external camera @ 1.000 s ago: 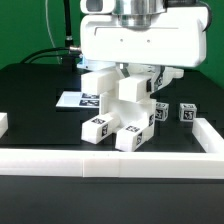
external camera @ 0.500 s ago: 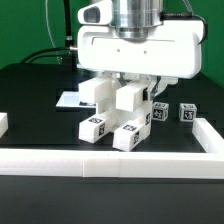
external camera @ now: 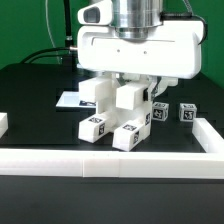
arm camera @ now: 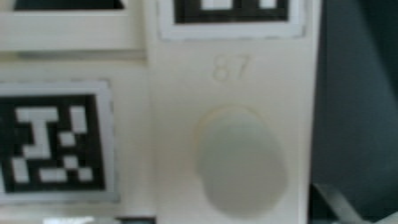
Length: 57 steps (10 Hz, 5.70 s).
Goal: Assemble chair
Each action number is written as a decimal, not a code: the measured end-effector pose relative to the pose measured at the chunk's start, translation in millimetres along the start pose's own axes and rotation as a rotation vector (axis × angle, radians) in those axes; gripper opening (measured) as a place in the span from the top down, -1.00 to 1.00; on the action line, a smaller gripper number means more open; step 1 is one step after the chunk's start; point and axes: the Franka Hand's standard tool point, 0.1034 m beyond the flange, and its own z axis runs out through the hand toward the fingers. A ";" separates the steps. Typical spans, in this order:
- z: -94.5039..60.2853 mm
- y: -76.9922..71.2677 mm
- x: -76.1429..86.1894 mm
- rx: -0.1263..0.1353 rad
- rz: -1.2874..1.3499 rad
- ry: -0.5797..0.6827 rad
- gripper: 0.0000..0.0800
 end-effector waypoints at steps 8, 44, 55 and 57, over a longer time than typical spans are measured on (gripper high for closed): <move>-3.5 2.7 5.6 0.001 -0.015 0.004 -0.62; -35.8 101.9 -63.3 0.024 -1.285 -0.033 -0.62; -0.2 104.6 -76.8 0.004 -1.194 -0.047 -0.62; -2.0 91.8 -78.3 0.006 -1.165 -0.041 -0.62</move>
Offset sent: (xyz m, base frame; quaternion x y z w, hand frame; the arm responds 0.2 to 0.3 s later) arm 0.0053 -0.0036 0.0023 0.0025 -0.0067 -0.0137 0.9999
